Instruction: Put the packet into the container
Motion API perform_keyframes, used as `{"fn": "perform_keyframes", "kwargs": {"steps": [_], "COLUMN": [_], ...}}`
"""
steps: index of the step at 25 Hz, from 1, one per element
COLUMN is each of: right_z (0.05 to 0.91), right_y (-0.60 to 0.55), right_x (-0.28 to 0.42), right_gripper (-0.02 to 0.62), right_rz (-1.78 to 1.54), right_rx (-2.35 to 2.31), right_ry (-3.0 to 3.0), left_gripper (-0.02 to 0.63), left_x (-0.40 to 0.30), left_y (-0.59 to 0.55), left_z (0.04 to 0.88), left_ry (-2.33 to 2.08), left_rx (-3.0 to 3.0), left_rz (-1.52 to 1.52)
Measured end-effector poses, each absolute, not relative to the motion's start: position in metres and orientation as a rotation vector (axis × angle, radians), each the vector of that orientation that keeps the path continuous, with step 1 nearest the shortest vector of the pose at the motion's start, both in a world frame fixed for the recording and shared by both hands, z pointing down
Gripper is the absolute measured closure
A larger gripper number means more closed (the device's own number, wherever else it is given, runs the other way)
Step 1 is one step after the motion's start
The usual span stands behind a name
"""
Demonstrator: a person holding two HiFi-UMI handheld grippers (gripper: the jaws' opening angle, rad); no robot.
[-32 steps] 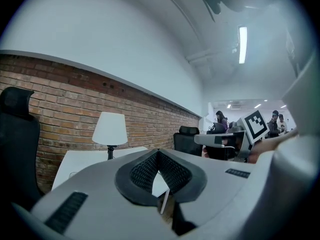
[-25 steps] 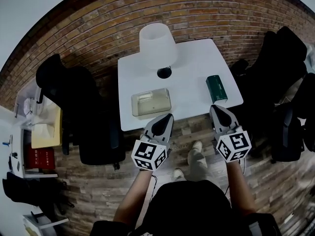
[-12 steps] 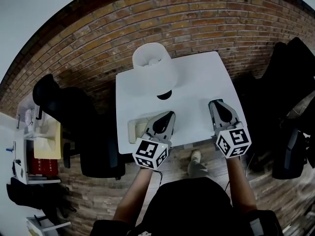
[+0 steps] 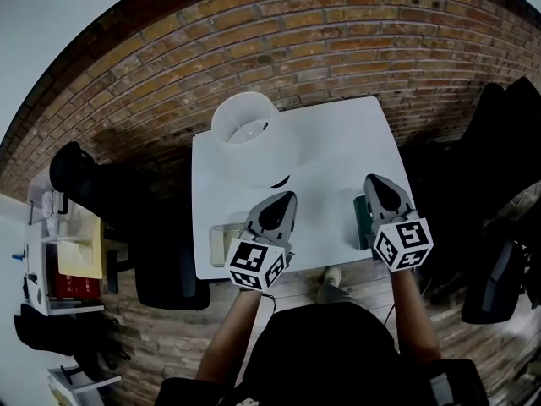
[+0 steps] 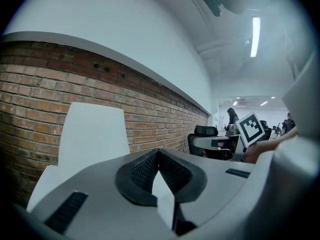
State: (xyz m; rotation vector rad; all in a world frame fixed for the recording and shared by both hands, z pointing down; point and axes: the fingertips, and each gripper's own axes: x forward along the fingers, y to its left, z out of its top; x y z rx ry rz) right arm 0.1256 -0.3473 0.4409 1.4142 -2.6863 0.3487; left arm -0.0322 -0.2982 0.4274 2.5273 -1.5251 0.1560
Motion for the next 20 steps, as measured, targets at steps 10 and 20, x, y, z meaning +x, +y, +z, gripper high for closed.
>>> {"fn": "perform_keyframes", "kwargs": {"steps": [10, 20], "right_z": [0.469, 0.494], "right_y": [-0.374, -0.364], "right_x": [0.147, 0.160], "right_gripper": [0.591, 0.589], "right_rz": [0.429, 0.534], "right_rx": [1.397, 1.426], "right_ry": [-2.625, -2.516], "left_gripper": [0.601, 0.601], "left_x": [-0.019, -0.002], "left_y": [-0.317, -0.329], "left_z": [0.436, 0.447], "left_ry": [-1.546, -1.409], "left_rx": [2.493, 2.545], "left_rz": [0.166, 0.177]}}
